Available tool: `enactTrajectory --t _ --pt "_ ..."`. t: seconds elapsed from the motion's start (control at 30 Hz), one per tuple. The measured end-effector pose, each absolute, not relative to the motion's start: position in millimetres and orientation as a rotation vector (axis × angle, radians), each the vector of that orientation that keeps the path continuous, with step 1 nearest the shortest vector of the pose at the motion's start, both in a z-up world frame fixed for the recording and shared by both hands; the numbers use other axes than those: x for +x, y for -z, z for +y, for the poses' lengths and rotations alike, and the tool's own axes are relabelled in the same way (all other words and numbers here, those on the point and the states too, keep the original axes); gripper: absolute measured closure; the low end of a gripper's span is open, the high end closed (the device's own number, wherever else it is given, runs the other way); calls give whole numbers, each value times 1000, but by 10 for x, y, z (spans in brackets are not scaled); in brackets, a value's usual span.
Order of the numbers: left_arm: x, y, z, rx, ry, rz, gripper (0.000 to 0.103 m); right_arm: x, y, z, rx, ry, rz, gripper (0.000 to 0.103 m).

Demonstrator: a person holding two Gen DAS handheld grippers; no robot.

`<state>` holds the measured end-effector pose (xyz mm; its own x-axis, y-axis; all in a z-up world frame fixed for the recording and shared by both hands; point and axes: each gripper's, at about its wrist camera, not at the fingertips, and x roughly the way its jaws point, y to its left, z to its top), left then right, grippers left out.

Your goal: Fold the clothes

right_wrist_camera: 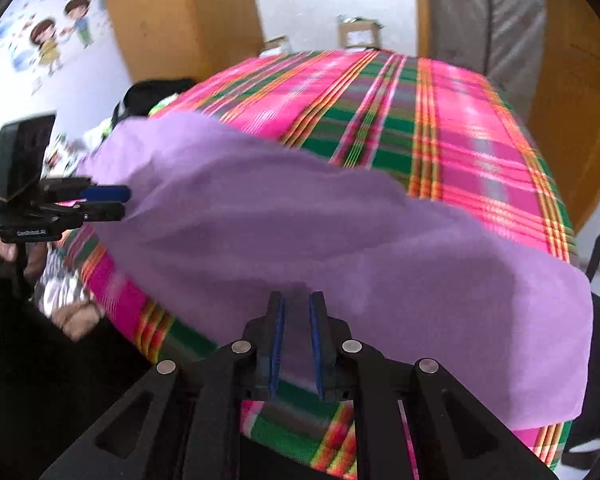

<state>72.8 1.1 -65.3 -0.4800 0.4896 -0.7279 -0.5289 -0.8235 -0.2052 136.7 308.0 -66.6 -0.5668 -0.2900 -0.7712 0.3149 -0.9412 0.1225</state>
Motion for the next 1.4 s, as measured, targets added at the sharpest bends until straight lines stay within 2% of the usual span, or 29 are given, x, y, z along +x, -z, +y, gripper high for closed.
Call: enactTrajectory --t 0.2,0.37,0.6,0.7,0.93,1.1,1.4 --pt "528 675 -688 -1195 -2508 -48 66 1113 685 2983 1235 2565 15 89" --pt "441 667 -1033 -1212 -2622 -112 66 961 618 2977 1199 2615 12 72" --pt "437 792 -1031 -1205 -2625 -114 66 731 757 2931 1312 2624 30 71" --pt "460 808 -992 -1192 -2636 -74 66 756 775 2943 1294 2639 10 69" --pt "483 811 -937 -1165 -2657 -62 59 820 794 2895 1250 2684 47 67" --pt "489 826 -911 -1155 -2669 -35 59 837 799 2928 1234 2700 -3 66" --pt "494 828 -877 -1155 -2669 6 59 840 800 2901 1231 2707 23 67"
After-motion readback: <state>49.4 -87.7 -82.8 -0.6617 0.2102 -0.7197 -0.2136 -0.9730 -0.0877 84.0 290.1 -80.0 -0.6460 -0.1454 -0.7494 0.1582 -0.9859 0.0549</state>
